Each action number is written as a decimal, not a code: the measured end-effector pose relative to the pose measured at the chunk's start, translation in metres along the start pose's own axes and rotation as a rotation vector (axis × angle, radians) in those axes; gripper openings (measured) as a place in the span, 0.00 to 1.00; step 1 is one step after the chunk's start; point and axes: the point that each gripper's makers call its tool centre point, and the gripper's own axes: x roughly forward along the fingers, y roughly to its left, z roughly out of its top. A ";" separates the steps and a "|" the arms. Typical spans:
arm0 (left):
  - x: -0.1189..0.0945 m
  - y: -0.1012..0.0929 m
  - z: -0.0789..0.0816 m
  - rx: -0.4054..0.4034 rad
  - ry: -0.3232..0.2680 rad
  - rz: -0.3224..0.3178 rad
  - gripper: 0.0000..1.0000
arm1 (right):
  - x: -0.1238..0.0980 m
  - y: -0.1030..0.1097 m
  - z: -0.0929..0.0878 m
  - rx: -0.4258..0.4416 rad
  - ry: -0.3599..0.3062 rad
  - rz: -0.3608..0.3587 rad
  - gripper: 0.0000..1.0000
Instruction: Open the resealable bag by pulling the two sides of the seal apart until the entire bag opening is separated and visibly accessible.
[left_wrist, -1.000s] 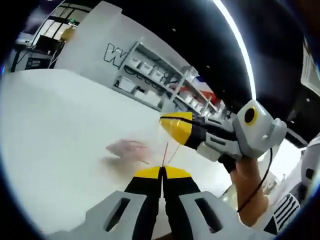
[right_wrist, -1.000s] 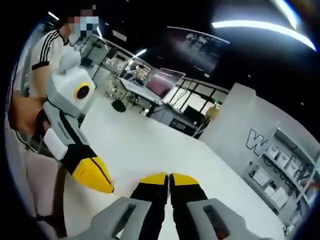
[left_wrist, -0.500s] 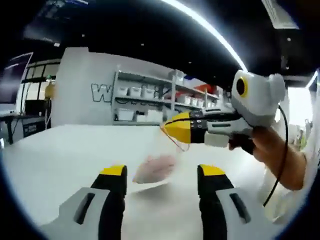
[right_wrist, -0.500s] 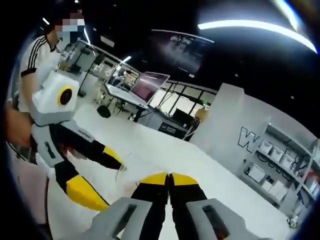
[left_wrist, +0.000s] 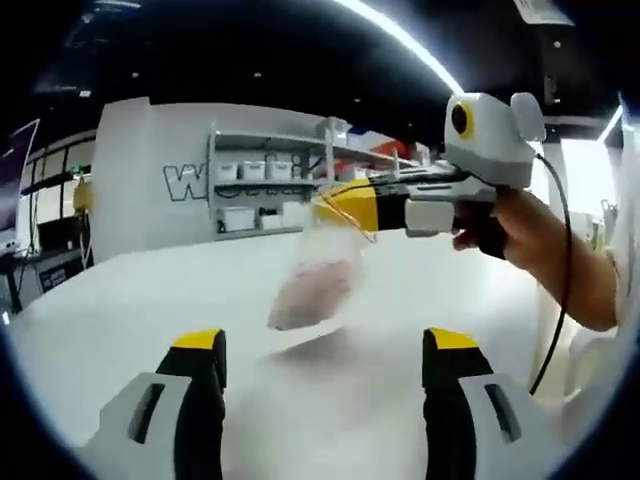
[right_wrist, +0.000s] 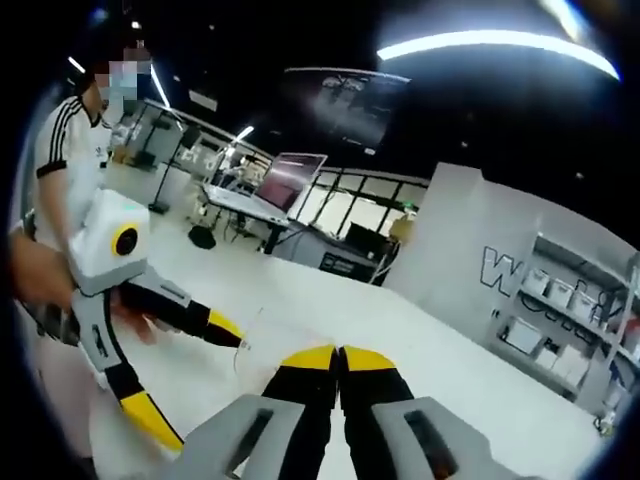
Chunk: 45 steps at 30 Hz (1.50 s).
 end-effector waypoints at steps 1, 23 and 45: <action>0.000 0.002 -0.001 -0.011 0.002 0.007 0.80 | 0.001 -0.001 0.000 0.002 0.000 0.001 0.00; -0.003 0.010 -0.003 -0.102 0.004 0.014 0.77 | 0.015 -0.039 -0.016 0.064 0.024 -0.016 0.00; -0.003 0.008 -0.006 -0.111 0.020 0.002 0.75 | 0.029 -0.078 -0.022 0.022 0.040 -0.075 0.00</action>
